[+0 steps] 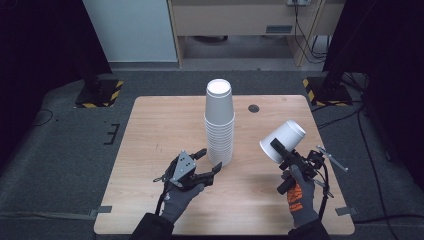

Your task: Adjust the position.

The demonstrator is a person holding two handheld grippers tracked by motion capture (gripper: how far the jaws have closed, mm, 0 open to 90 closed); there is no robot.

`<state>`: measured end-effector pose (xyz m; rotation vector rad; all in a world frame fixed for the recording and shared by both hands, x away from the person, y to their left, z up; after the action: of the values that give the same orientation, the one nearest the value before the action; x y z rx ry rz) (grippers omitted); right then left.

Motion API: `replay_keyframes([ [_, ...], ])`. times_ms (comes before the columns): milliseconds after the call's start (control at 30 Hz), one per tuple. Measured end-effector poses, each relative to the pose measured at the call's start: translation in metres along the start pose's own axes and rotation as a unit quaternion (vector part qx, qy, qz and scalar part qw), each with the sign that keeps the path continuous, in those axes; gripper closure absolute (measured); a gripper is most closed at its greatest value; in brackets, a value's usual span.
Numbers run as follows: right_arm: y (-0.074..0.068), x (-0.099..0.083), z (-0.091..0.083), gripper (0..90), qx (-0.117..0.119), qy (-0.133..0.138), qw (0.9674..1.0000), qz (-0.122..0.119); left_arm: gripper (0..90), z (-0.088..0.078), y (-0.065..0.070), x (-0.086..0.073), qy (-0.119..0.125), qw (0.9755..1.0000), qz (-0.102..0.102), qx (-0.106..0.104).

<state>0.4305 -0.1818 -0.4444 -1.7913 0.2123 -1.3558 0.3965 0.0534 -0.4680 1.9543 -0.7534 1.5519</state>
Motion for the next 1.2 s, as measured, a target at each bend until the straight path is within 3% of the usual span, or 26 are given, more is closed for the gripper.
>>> replay_keyframes([
  [467, -0.001, -0.002, 0.0, 14.6, 0.003, -0.001, 1.0, 0.003, 33.5, 0.019, 0.019, 0.003, 0.003, 0.9998, 0.01, -0.019],
  [1200, -0.003, -0.005, 0.0, 14.6, 0.005, -0.008, 0.9999, 0.007, 39.7, 0.043, 0.034, 0.01, 0.017, 0.9992, 0.017, -0.033],
])
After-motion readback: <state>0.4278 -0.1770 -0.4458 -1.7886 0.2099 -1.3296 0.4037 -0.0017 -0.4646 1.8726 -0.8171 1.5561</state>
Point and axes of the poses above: each handheld gripper's, and its own axes: z roughly forward along the jaws, x roughly out of its top, y roughly to its right, the point moved 9 cm from there along z, roughly forward along the jaws, and after that the axes turned 2 degrees about -z, right-handed, at the moved point
